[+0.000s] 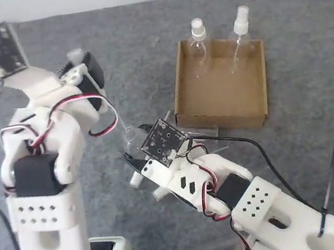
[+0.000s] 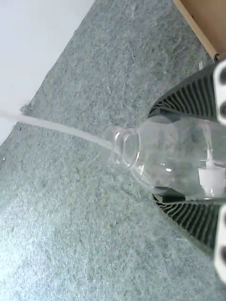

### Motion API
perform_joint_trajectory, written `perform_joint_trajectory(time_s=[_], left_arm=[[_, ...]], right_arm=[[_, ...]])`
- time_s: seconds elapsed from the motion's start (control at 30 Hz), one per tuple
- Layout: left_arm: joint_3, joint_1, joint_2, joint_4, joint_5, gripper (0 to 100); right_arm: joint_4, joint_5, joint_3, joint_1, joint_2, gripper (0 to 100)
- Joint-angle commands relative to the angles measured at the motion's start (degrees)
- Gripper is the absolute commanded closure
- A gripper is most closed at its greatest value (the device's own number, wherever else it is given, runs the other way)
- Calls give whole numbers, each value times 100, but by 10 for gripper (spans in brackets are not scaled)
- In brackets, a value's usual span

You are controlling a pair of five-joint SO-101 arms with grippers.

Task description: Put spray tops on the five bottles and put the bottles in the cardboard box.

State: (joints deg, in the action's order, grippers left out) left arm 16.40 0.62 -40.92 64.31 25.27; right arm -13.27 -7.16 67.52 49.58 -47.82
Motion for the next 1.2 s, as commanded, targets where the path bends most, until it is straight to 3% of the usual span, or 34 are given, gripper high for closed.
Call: perform_joint_trajectory(time_s=[0.0,0.23,0.53,0.73,0.97,1.17], left_arm=[[171,62,-158,79,-448,987],[321,659,-158,554,-721,987],[840,791,-167,545,-1037,987],[1367,941,-501,26,-1029,987],[2404,1160,-1565,-545,-1037,987],[2598,1169,-1688,-571,-1037,985]], right_arm=[[84,62,-237,-66,-251,993],[259,62,237,-92,-251,993],[1569,105,624,-497,-251,993],[1648,985,607,-620,-251,993],[1657,967,615,-620,-251,993],[1613,958,615,-646,-251,993]])
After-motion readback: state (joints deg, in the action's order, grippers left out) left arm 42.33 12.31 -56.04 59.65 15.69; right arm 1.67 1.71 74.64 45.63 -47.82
